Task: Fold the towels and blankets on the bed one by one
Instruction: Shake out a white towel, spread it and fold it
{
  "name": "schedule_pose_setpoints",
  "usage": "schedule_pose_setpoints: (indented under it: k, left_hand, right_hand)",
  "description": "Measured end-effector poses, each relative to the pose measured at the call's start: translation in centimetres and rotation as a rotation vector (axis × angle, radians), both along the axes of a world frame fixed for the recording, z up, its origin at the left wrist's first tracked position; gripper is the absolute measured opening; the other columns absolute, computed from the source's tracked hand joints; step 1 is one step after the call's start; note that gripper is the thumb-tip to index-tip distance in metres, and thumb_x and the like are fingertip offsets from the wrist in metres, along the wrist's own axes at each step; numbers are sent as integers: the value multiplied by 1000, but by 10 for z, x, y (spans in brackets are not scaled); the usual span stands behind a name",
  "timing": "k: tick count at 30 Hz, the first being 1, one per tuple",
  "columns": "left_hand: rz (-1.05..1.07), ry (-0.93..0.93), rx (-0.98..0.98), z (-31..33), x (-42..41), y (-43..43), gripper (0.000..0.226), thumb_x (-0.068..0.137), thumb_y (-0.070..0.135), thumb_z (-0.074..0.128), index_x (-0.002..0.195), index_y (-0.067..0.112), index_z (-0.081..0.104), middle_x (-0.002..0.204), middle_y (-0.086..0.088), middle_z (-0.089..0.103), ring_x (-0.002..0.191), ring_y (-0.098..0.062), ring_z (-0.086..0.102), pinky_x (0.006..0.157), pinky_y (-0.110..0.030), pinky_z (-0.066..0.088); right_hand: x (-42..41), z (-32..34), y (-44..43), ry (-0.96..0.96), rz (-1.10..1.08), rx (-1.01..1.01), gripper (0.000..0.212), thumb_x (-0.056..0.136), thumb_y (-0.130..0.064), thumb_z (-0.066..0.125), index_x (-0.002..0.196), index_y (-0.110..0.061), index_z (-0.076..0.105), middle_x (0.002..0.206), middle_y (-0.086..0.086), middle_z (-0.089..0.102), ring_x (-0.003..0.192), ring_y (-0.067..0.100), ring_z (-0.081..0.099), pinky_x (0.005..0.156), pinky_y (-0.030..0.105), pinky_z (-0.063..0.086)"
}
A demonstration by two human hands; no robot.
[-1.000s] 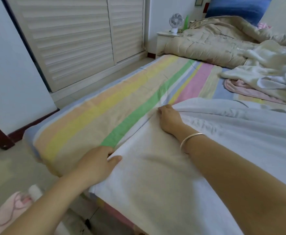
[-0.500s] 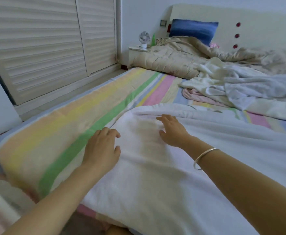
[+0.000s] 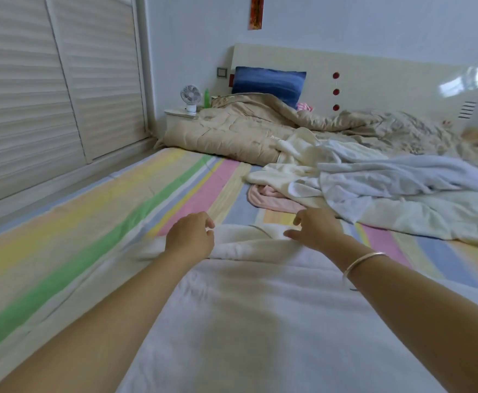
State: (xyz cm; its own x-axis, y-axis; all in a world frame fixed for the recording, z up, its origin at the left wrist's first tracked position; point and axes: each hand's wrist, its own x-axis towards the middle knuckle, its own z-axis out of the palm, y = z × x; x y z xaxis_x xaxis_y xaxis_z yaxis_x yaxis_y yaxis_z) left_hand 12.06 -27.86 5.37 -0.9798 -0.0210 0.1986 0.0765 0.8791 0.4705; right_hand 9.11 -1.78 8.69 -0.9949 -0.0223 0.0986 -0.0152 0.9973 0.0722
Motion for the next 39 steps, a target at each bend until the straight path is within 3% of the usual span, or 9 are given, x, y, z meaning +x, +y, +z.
schedule_pose_setpoints:
  k: [5, 8, 13, 17, 21, 27, 31, 36, 39]
  left_hand:
    - [-122, -244, -251, -18, -50, 10, 68, 83, 48, 69, 139, 20, 42, 134, -1, 55, 117, -24, 55, 93, -36, 48]
    - [-131, -331, -279, -24, -67, 12, 77, 75, 58, 71, 134, 18, 44, 130, -1, 56, 113, -24, 55, 92, -37, 48]
    - [-65, -368, -86, -22, -88, 3, 47, 80, 61, 66, 73, 18, 48, 66, 0, 41, 62, -22, 41, 56, -30, 29]
    - [78, -201, -24, -24, -106, -13, 18, 92, 35, 63, 80, 22, 58, 87, 0, 61, 83, -24, 57, 71, -31, 46]
    - [369, 192, -47, -17, -127, -34, 16, 99, 28, 49, 105, 15, 55, 110, -9, 54, 97, -36, 58, 74, -40, 45]
    - [392, 305, -228, -54, -179, -57, 20, 80, 15, 76, 86, 11, 57, 76, -9, 53, 47, -31, 58, 40, -31, 41]
    - [499, 165, -149, -85, -199, -64, 12, 99, 30, 48, 103, 21, 55, 104, -3, 60, 98, -29, 62, 76, -36, 47]
    - [538, 140, -170, -89, -202, -65, 13, 101, 21, 44, 111, 20, 52, 116, -3, 57, 107, -26, 59, 69, -33, 33]
    - [540, 114, -142, -90, -200, -63, 12, 100, 20, 45, 110, 18, 52, 116, -4, 57, 107, -27, 58, 70, -33, 34]
  right_hand:
    - [-37, -21, -11, -76, 40, -57, 75, 75, -76, 56, 120, -17, 61, 120, 0, 63, 110, 20, 58, 90, 32, 48]
    - [-54, -35, -24, -158, 56, -29, 65, 81, -68, 56, 123, -18, 60, 123, 1, 61, 114, 23, 56, 88, 33, 46]
    - [-82, -30, -31, -195, -5, -21, 21, 86, -15, 62, 106, -11, 66, 85, 5, 58, 89, 26, 59, 64, 25, 42]
    - [-119, 2, -44, -41, -102, -185, 27, 92, -13, 51, 117, -7, 60, 115, 13, 64, 112, 28, 59, 90, 31, 47]
    - [-187, 65, -86, 310, -142, -356, 30, 96, -25, 49, 115, -7, 63, 117, 12, 64, 110, 29, 59, 90, 33, 46]
    - [-261, 89, -162, 470, 49, -685, 19, 98, -18, 47, 100, -6, 61, 108, 13, 60, 111, 31, 57, 92, 37, 44]
    - [-306, -20, -191, 260, 168, -763, 37, 97, -24, 46, 132, -12, 45, 125, 16, 57, 117, 35, 52, 96, 38, 41]
    - [-314, -135, -188, 59, 305, -441, 76, 97, -32, 43, 154, -25, -8, 158, 9, 19, 144, 31, 18, 115, 48, 18]
    - [-309, -134, -191, 207, 222, -354, 71, 93, -36, 41, 153, -21, 7, 159, 6, 14, 144, 32, 13, 115, 53, 15]
